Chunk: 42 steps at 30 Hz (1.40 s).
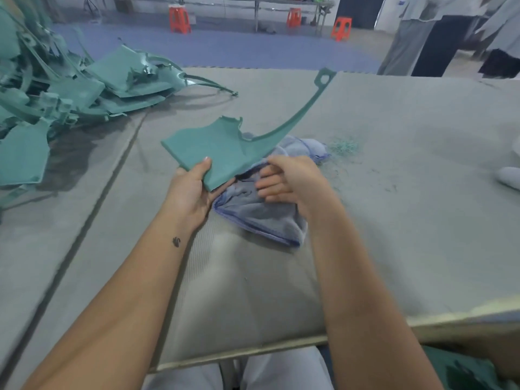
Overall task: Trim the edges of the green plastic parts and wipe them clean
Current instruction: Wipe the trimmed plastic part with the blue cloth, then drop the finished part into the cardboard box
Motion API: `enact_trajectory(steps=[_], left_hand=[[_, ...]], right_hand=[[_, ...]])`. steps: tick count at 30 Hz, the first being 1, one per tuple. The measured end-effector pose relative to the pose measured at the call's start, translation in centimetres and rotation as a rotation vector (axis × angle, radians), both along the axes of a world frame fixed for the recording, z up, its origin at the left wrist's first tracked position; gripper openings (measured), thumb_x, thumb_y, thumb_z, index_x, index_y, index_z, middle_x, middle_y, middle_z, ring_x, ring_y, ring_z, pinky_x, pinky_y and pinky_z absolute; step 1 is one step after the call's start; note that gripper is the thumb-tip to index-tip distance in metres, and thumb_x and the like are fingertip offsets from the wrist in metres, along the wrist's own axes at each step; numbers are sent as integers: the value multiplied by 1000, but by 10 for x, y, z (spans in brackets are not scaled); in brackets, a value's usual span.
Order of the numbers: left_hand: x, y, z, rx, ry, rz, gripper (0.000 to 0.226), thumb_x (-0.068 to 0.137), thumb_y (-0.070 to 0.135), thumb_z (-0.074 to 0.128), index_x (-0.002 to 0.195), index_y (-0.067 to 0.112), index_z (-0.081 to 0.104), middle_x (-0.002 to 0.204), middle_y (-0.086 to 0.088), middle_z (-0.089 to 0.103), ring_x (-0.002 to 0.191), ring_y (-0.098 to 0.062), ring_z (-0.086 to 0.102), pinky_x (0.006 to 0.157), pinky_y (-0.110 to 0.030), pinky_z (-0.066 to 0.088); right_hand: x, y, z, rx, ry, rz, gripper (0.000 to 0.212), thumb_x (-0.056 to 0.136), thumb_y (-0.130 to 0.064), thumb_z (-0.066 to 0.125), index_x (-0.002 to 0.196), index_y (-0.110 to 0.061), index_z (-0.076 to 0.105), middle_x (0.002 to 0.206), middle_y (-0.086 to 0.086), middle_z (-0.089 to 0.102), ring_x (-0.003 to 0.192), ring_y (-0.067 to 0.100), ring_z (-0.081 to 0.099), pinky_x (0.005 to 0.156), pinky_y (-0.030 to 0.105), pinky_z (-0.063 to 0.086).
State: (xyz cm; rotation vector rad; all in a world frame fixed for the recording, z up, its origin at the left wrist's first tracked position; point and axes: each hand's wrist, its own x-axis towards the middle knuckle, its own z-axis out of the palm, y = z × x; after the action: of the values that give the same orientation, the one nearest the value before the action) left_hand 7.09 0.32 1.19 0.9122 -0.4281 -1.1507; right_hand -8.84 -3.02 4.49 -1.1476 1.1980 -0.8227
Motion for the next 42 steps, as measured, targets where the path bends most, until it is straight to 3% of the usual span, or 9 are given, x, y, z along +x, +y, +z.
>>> enact_trajectory(steps=[7,17,22,26,31,33,35,38,42], left_hand=[[-23,21,35,-91,-448,-95,20,96,11,56,112,22,54,98,4,69,68,-10,70,45,-25,53],[-208,51,33,1,-653,-552,22,92,9,56,113,14,51,83,-4,66,42,-9,60,34,-14,36],[-341,91,16,5,-660,-774,30,86,11,59,111,7,43,79,-8,53,33,-8,45,33,-14,31],[-413,128,-15,-34,-677,-1048,18,85,3,58,96,9,45,69,-6,55,31,-7,46,32,-14,30],[-446,146,-95,-21,-933,-1183,28,87,11,67,106,14,47,85,-8,64,46,-8,62,46,-22,51],[-449,148,-124,37,-967,-1268,37,91,14,65,122,13,46,102,-6,67,71,-21,69,71,-40,60],[-444,148,-144,116,-1048,-1425,61,94,25,61,145,19,29,122,4,57,98,-26,64,87,-40,53],[-434,145,-155,204,-1280,-1588,69,96,39,55,152,21,21,134,1,54,112,-22,56,85,-34,49],[-424,139,-144,231,-1352,-1727,46,100,40,45,142,22,41,121,4,58,103,-15,60,82,-32,49]], right_hand=[[-69,36,-1,-243,-275,-275,10,94,-24,60,92,-15,55,69,5,55,49,14,49,47,24,44],[-225,119,-45,-222,-476,-921,25,95,-18,58,78,-15,41,46,-4,42,41,12,38,40,21,32],[-325,194,-69,-357,-319,-1254,30,99,-24,51,71,-18,43,48,-8,36,41,10,35,40,19,30],[-386,253,-105,-237,-283,-1440,33,99,-25,52,70,-18,37,53,-5,37,41,10,34,40,18,29],[-419,305,-159,80,-245,-1581,19,96,-24,56,82,-14,49,58,2,45,40,12,40,39,22,34],[-422,313,-176,142,-266,-1594,15,96,-23,57,91,-9,52,64,6,50,42,14,48,39,23,41],[-422,315,-186,208,-330,-1605,25,97,-20,56,112,-1,52,78,13,58,51,19,56,42,24,49],[-421,308,-197,342,-397,-1555,48,97,-19,55,138,-4,37,102,20,62,69,26,63,55,31,57],[-403,284,-202,398,-284,-1453,30,97,-23,52,124,-8,50,99,9,62,77,22,60,63,32,52]])
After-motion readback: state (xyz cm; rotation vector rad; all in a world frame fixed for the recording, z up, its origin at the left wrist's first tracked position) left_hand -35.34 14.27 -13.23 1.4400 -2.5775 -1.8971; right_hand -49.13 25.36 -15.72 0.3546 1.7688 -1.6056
